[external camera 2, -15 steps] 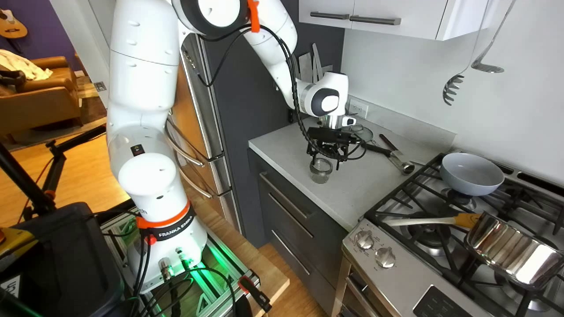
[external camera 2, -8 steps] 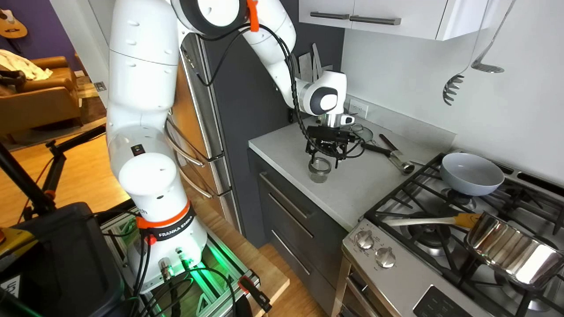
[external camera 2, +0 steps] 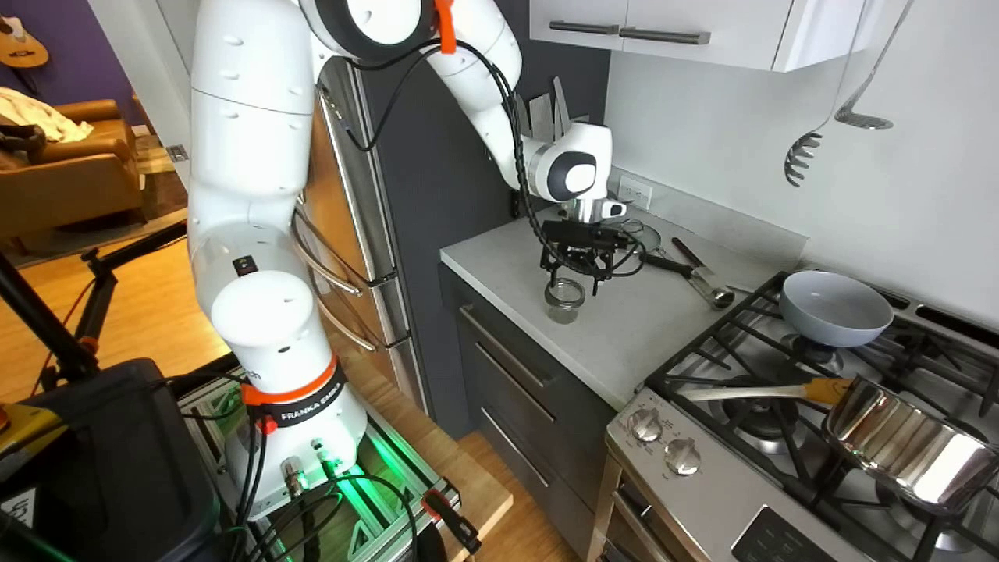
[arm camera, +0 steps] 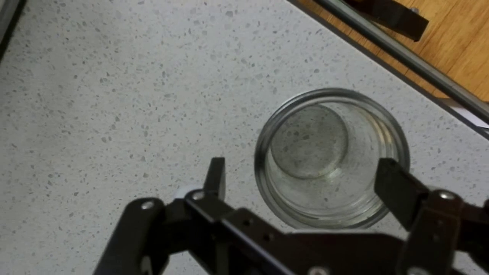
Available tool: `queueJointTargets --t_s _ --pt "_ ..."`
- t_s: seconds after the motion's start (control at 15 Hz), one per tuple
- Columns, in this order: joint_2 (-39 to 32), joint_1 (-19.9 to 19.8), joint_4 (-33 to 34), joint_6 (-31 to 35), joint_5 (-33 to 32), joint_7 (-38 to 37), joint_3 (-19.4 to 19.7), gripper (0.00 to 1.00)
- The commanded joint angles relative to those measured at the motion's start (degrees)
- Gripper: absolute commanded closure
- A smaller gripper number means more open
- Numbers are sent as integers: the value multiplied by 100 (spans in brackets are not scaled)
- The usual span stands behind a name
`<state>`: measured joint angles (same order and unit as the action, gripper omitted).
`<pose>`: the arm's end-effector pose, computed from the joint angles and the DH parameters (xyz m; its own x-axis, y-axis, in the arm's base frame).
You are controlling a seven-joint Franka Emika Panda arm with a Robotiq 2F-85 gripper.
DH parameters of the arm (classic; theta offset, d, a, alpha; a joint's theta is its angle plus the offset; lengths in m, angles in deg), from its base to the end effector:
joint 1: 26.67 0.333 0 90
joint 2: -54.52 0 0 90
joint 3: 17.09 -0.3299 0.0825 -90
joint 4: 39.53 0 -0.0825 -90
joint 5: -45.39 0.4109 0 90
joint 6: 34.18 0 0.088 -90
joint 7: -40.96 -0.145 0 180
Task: Put the silver ring on the clear bowl
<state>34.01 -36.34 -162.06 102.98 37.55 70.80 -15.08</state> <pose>0.5658 -0.1223 0.1815 0.9034 0.4053 -0.1402 0.4128 -0.9104 0.0282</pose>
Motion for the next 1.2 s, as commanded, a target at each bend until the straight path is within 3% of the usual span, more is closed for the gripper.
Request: queueJointTargets --t_s 0.0,0.53,1.13 --pt "360 -8 -351 85 -87 -66 45 0" --pt "990 -3 -723 30 54 -12 48 0" --pt "2182 79 -1211 -274 278 58 130 0"
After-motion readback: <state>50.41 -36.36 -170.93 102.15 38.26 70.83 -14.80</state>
